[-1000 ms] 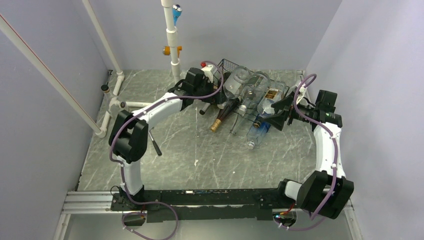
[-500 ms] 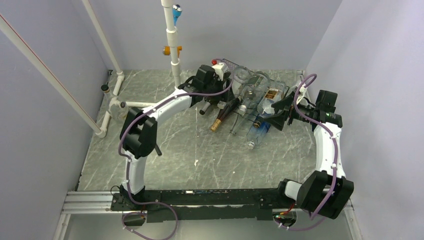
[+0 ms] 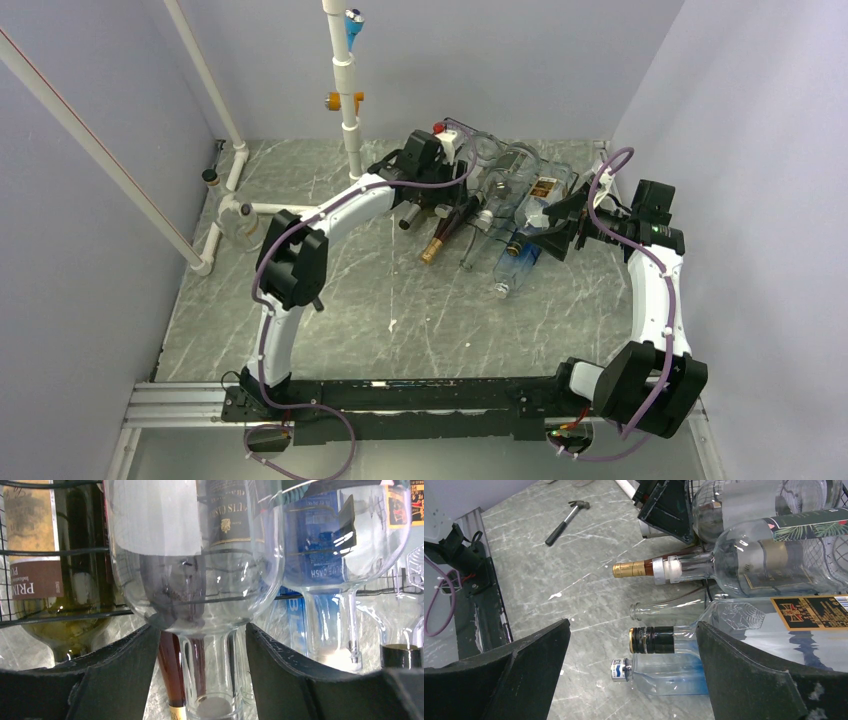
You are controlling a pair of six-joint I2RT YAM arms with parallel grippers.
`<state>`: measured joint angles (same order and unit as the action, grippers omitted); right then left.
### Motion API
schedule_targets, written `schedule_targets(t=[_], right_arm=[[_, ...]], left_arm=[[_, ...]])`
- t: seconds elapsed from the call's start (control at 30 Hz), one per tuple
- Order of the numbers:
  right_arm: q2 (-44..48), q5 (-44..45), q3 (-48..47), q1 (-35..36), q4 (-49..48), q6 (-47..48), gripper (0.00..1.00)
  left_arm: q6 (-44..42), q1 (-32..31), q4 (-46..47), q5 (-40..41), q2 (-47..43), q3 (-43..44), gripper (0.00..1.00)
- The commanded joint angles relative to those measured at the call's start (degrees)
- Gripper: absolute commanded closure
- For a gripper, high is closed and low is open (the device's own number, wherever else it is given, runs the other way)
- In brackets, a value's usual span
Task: Take the wine bottle off the wine rack
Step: Pick up the wine bottle from the wine rack.
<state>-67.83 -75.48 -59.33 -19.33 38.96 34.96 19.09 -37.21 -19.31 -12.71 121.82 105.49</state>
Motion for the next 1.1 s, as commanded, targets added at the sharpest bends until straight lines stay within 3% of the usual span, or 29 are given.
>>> schedule_targets(t=[0.0,0.33,0.5,0.57,0.8,1.07], right_arm=[[0.59,-1.87,-0.87,-0.28,-2.29,0.64,0.00],[0.67,-1.84,-0.96,-0.30,-2.13,0.81,0.00],[0.68,-1.86,-0.96,-0.30,-2.05,0.84,0.00],[0.69,-1.88,-0.96,-0.35,-2.00,0.90,0.00],[0.77,-1.94,-0.96,-0.31,-1.88,1.12,0.00],[0.61,-1.90,-0.96,-0.33,-1.69,1.25,0.00]], left_arm=[[-1.03,-0.53,-0.71,0.29,1.87,4.47,0.33],[-0.95,-0.93,-1.55,0.44,4.21,7.09,0.37],[-0.99,-0.88,-1.52,0.49,4.22,7.17,0.48],[-0.94,-0.93,-1.59,0.36,4.22,7.27,0.57],[-1.49,-0.91,-1.15,0.23,2.46,7.21,1.00],[-1.57,-0.72,3.16,2.27,-2.99,4.77,1.00]])
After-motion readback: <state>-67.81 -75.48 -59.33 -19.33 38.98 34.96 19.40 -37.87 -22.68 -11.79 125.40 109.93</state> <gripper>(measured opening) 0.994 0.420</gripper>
